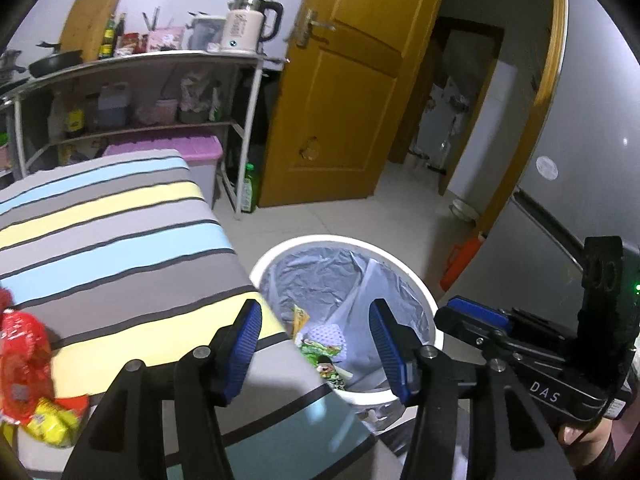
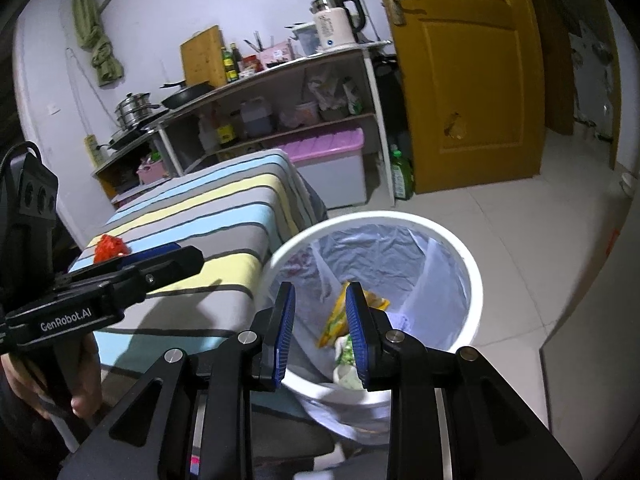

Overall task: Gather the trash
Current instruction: 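Open the left gripper over the bin while the right gripper releases the barcode packet, then move both open grippers back over the remaining wrappers on the table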

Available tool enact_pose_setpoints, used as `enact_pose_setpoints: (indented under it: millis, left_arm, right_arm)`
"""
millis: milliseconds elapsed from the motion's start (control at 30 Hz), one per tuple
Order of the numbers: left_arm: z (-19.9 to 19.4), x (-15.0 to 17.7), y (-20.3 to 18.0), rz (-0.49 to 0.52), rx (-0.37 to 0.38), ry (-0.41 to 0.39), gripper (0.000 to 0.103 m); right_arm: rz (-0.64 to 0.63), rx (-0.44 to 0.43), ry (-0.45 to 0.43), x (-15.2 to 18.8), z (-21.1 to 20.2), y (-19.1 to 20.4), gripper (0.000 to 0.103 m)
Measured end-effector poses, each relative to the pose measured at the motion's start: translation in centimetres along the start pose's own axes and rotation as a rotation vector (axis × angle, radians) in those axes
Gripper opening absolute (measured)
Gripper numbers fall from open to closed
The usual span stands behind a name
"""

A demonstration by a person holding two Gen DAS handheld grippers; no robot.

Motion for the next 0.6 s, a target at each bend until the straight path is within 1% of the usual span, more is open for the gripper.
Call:
enact_pose_setpoints:
  millis: [133,333,600]
  left_arm:
    - [-2.3,0.0,1.4,-0.027,-0.029,-0.032,0.055]
    - [-6.0,0.4,4.2,-0.045,-0.117,-0.084,0.055]
    - [-10.1,1.7,7.6,-0.062,-0.194,-0.113,0.055]
  right_arm:
    - [-0.032,-0.015,-0.007,-0.4,-0.5,1.8,0.027]
    - [-0.079,-0.045,-0.01,-0.4,-1.0,4.7,0.027]
    - [-0.138,-0.121,-0.008,0.1,-1.1,9.1,0.027]
Point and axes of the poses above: each gripper's, at about its wrist camera, not at the fingertips, and z roughly the way its jaws point, y to its left, x to its underside, the point moved 10 cm from there along z, roughly the way its jaws point, and after that the axes turned 1 degree about z, right-handed, at the moved point
